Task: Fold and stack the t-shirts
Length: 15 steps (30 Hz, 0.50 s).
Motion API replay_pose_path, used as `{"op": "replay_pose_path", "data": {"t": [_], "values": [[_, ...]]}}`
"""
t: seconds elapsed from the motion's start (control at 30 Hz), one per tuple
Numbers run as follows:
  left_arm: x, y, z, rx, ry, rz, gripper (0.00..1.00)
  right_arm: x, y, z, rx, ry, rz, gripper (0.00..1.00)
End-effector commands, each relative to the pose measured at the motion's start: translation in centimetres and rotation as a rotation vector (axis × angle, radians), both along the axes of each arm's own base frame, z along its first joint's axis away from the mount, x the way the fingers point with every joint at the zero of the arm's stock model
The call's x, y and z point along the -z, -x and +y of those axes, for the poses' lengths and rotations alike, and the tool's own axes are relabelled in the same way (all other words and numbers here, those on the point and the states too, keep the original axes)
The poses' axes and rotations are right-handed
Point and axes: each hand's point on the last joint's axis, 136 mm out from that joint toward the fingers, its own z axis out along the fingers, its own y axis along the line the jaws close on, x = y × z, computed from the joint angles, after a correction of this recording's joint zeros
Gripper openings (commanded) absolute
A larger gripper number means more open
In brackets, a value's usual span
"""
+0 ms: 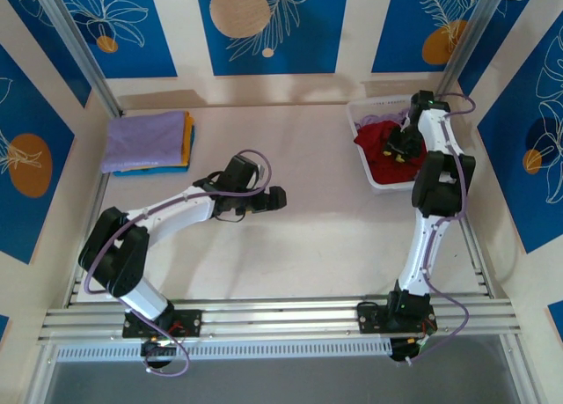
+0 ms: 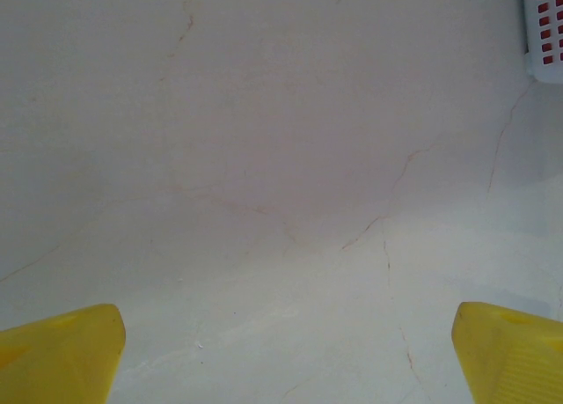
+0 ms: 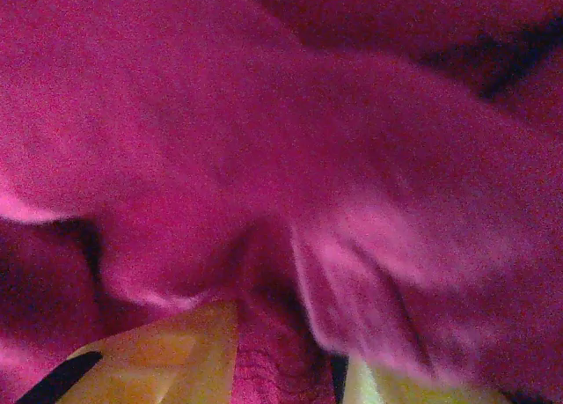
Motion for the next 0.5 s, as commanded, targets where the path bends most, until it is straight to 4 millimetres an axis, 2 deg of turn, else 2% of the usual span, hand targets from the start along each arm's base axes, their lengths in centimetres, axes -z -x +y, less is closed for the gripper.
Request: {"op": "replay_pose_path", "data": {"t": [0.0,0.1,0.17,0.37,0.47], "values": [[-0.2,-0.1,-0.2,0.002,0.014,0.012,0.95,-0.9,-0.4,0.2,-0.012,0.008,-0.004,0.22],[-0.6,-0.1,0.0,-0.002,0.012,0.006,0.96,-2.4,-0.1,0.2,-0.011,0.025,-0.024,0.06],[-1.0,-0.1,0.2,-0.005,0.009,-0.005,0.95,-4.4,0.2,0.1,-0.006,0.047,-0.068,0.00],[-2.8,-0.2,0.5,0.000,0.013,-0.041,0.96,-11.6,2.1,0.1,0.045,0.094,-0.254,0.00],[-3.9,-0.1,0.7,-0.002,0.023,-0.050,0.96,-15.4,3.2,1.1,0.083,0.049,-0.381,0.00]]}}
